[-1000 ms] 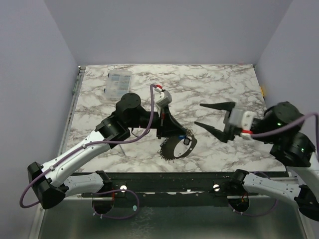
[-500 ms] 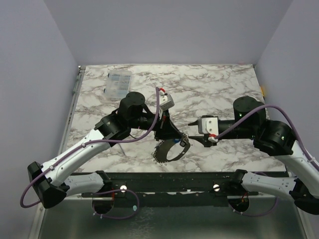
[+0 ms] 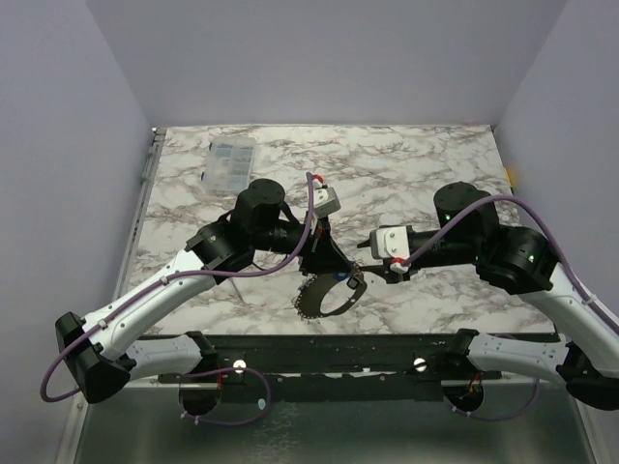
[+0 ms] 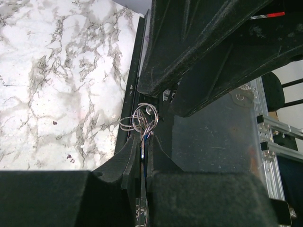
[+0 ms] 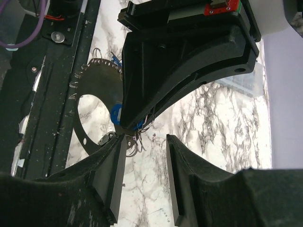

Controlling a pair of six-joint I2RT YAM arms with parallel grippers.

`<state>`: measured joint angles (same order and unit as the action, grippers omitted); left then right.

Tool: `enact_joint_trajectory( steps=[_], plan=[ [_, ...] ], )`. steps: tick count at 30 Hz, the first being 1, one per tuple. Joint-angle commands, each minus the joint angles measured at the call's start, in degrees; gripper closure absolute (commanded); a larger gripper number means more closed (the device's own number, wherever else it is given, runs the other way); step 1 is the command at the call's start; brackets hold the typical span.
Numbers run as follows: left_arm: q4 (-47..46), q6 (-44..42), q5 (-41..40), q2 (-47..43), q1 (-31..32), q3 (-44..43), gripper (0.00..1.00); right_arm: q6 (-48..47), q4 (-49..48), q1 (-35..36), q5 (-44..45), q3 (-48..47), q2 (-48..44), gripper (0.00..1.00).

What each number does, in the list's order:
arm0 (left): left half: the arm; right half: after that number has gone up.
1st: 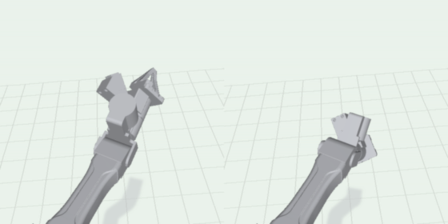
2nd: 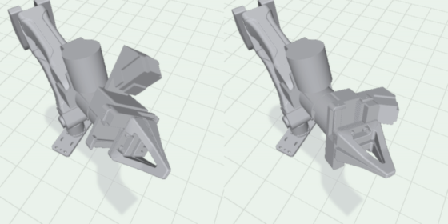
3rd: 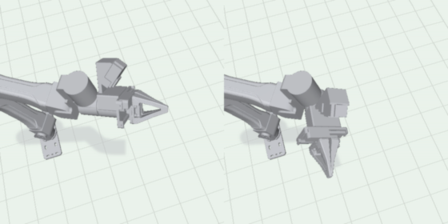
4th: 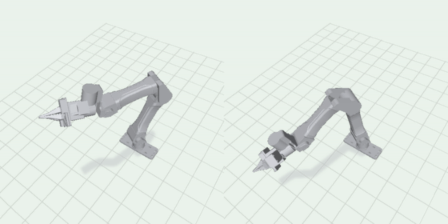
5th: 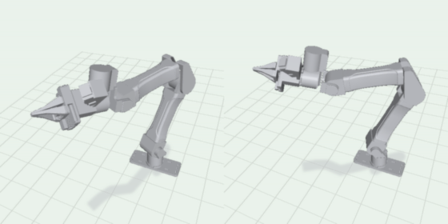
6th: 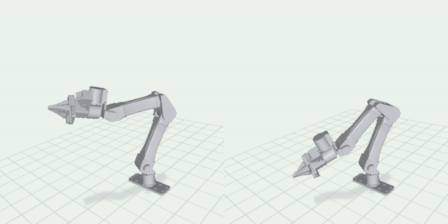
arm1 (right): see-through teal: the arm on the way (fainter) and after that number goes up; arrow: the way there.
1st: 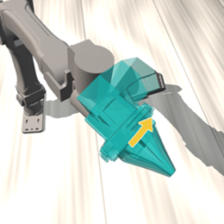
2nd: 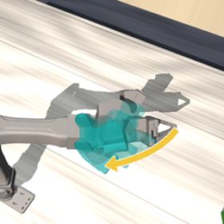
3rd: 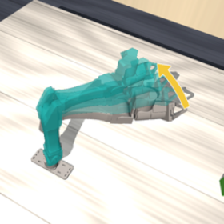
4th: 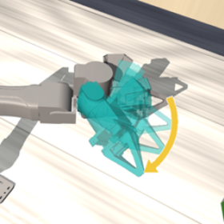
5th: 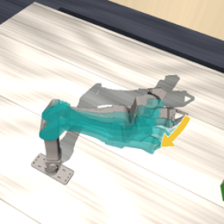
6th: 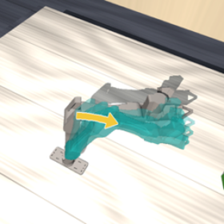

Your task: Put the keys on the keyring

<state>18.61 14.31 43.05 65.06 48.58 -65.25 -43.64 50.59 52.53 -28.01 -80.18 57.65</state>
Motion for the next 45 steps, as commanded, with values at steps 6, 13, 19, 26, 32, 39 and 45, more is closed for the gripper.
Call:
enact_joint_trajectory(
  steps=[6, 13, 19, 26, 32, 39, 45],
  plan=[
    [-0.3, -0.3, 2.0, -1.0, -0.2, -2.5, 1.00, -0.8, 0.4, 0.1, -1.5, 1.4, 0.7, 0.54],
    [-0.3, -0.4, 2.2, -1.5, -0.2, -2.2, 1.00, -0.8, 0.0, 0.2, -1.9, 2.0, 1.5, 0.58],
    [-0.3, -0.6, 2.3, -1.6, -0.2, -2.0, 1.00, -0.9, -0.1, 0.2, -1.6, 2.0, 1.8, 0.64],
    [-0.2, -0.7, 2.9, -1.5, -0.2, -2.2, 1.00, -0.9, -0.3, 0.1, -0.4, 2.7, 1.7, 0.69],
    [-0.3, -0.6, 3.3, -1.3, -0.2, -2.4, 1.00, -0.9, -0.3, 0.1, -0.4, 2.9, 1.9, 0.70],
    [-0.3, -0.6, 3.3, -1.2, -0.2, -2.3, 1.00, -1.6, -1.0, 0.2, -1.0, 3.3, 1.9, 0.99],
    [0.0, -1.0, 3.6, -1.4, -0.2, -2.8, 1.00, -2.3, -2.9, 0.1, -0.4, 4.2, -0.1, 0.99]
  ],
)
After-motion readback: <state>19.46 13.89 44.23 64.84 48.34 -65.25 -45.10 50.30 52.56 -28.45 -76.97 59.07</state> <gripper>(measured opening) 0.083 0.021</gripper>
